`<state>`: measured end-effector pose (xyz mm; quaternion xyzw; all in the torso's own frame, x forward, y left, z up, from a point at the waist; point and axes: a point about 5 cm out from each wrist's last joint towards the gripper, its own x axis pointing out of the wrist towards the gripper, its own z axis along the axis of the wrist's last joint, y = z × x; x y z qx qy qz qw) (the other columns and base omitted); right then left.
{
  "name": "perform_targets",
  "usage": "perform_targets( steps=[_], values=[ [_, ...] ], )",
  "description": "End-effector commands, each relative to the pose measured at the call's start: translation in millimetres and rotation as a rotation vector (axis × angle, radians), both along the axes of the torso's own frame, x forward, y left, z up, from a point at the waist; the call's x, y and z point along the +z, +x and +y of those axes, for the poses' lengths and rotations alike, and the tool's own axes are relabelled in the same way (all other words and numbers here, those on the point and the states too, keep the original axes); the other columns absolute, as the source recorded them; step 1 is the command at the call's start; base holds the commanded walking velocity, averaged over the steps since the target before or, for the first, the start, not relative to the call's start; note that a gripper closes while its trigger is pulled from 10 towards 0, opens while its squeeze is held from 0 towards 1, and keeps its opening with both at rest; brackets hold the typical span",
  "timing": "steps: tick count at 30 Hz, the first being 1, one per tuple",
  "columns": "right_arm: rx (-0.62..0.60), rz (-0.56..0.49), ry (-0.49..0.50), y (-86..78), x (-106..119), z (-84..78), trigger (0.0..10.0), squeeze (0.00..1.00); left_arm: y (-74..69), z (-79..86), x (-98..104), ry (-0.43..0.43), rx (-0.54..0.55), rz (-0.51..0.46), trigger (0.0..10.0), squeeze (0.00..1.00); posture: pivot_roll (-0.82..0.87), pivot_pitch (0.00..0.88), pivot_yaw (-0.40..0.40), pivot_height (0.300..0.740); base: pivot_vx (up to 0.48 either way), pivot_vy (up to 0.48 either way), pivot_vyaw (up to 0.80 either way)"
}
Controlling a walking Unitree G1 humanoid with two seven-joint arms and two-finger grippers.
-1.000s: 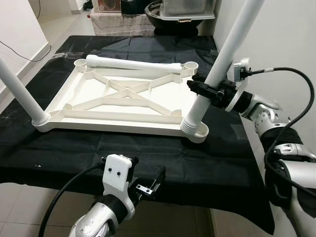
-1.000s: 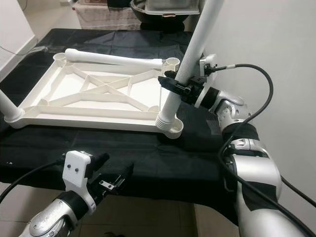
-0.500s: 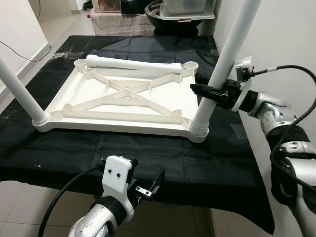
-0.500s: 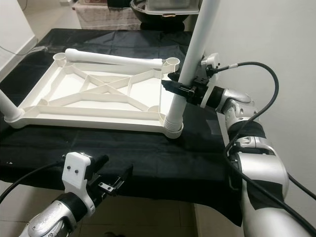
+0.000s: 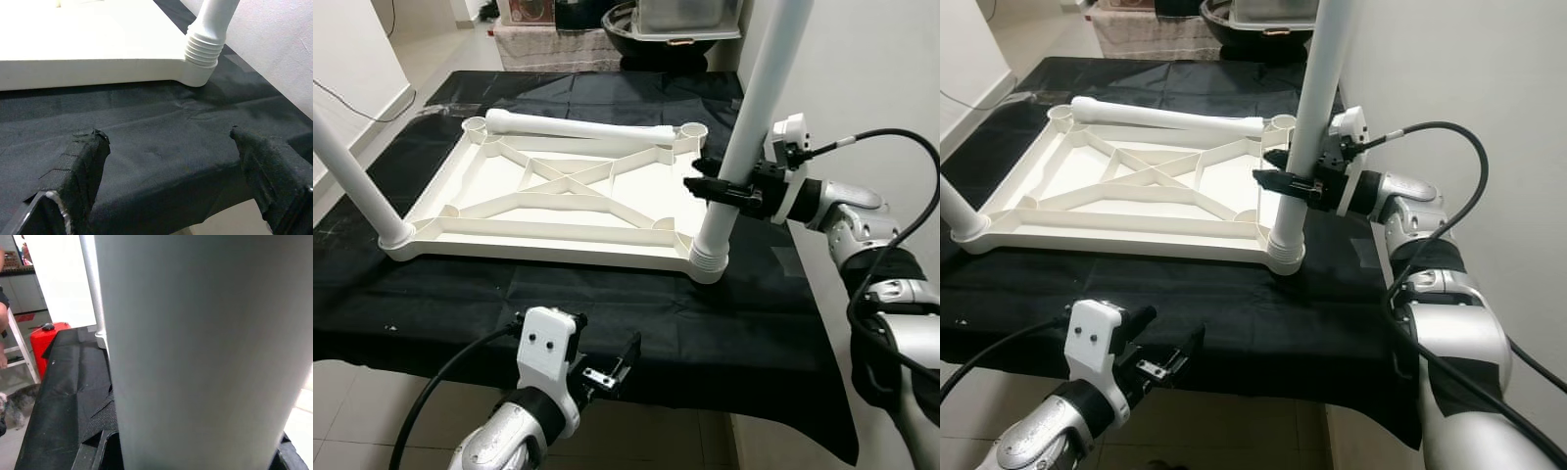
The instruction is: Building children table
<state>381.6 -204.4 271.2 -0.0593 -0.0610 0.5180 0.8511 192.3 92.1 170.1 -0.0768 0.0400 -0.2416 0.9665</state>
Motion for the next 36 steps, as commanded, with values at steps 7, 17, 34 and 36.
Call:
perform_targets(
  steps=[7,17,34,36],
  values=[
    [-0.046,0.038,-0.069,2.9,-11.8,1.0,10.0,0.00,-3.4,-0.7,1.6,0.010,-0.009,-0.004,10.0,0.00,0.23,0.208,-0.004,0.740,0.000,0.000,0.00],
    [0.031,0.079,-0.102,-1.7,-23.2,3.1,10.0,0.00,-3.5,-0.2,1.6,0.012,-0.009,-0.003,10.0,0.00,0.23,0.213,0.000,0.740,0.000,0.000,0.00],
    [-0.231,0.064,-0.007,9.7,-51.9,31.8,10.0,0.00,5.8,3.8,4.1,0.027,0.004,-0.030,10.0,0.00,0.22,0.202,0.004,0.740,0.000,0.000,0.00],
    [-0.307,0.041,0.005,10.3,-54.5,37.4,10.0,0.00,10.2,8.1,5.0,0.036,0.015,-0.041,10.0,0.00,0.22,0.200,0.003,0.740,0.000,0.000,0.00]
  ],
)
